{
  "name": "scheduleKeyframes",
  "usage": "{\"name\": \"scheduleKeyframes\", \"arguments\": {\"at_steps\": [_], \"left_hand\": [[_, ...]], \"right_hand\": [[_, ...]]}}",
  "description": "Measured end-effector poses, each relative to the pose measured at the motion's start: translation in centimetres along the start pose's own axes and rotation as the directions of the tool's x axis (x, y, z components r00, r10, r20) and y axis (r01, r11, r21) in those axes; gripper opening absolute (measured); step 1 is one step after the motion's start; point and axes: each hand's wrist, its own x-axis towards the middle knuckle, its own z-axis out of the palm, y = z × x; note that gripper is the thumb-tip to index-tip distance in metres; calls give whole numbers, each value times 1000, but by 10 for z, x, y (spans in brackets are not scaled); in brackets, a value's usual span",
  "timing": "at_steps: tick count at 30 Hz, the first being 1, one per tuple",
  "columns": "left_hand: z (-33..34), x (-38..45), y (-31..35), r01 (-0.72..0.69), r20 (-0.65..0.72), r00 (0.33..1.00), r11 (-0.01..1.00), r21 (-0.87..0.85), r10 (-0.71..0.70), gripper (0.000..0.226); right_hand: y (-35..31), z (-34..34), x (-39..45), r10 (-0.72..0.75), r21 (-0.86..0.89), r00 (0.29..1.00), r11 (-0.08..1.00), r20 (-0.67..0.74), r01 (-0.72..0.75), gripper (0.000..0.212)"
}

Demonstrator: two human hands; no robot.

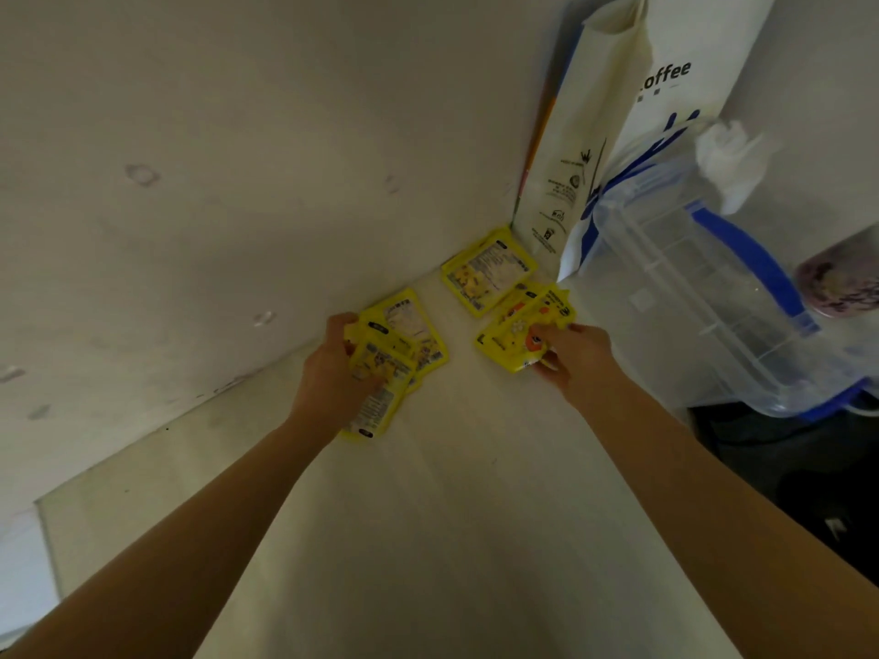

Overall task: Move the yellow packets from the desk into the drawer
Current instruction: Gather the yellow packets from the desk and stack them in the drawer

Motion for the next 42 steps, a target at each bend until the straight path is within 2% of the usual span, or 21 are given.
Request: {"name": "scheduleKeyframes", "arguments": {"at_steps": [2, 6, 10, 12, 15, 18, 20, 25, 29, 31, 33, 37, 38, 40, 42], "left_hand": [[0, -4, -3, 56, 23, 998, 998, -7, -56, 70], [0, -8, -5, 133, 25, 991, 991, 13, -133, 54], [2, -3, -7, 275, -1, 960, 939, -206, -281, 25], [5, 2, -8, 328, -19, 937, 900, -286, -348, 27], [12, 11, -14, 359, -78, 914, 884, -299, -398, 28], [17, 20, -26, 423, -169, 861, 861, -283, -479, 33], [20, 22, -27, 456, -168, 835, 829, -325, -525, 31], [24, 21, -9, 452, -179, 830, 825, -338, -528, 27], [27, 21, -11, 452, -138, 819, 775, -441, -556, 27], [25, 18, -14, 455, -119, 816, 755, -472, -566, 27], [23, 14, -17, 458, -105, 812, 738, -496, -574, 27], [18, 7, -24, 439, -76, 818, 704, -558, -571, 25], [17, 5, -25, 435, -71, 817, 694, -573, -572, 25], [15, 0, -28, 422, -68, 822, 684, -594, -566, 24], [14, -5, -29, 406, -65, 830, 679, -612, -554, 23]], "right_hand": [[4, -11, -3, -9, -29, 1000, 1000, -1, 9, 10], [6, -25, -8, -33, -98, 998, 995, -60, 27, 12], [3, -29, -3, -69, -143, 994, 988, -81, 57, 15], [-1, -27, 0, -87, -147, 993, 986, -76, 75, 15], [-5, -22, 5, -96, -157, 992, 984, -82, 82, 26], [-8, -15, 9, -87, -164, 992, 984, -88, 72, 30], [-9, -10, 11, -92, -181, 991, 981, -99, 73, 32], [-10, -7, 10, -89, -190, 986, 980, -138, 62, 33], [-7, -8, 12, -98, -185, 984, 980, -148, 70, 34], [-7, -8, 12, -92, -192, 983, 980, -160, 61, 27], [-8, -9, 12, -103, -223, 981, 973, -166, 64, 9], [-7, -15, 15, -111, -247, 981, 966, -160, 69, 24], [-6, -17, 15, -117, -259, 981, 963, -158, 73, 23], [-3, -22, 14, -133, -262, 980, 961, -151, 89, 8], [1, -28, 14, -125, -238, 981, 967, -151, 86, 30]]}}
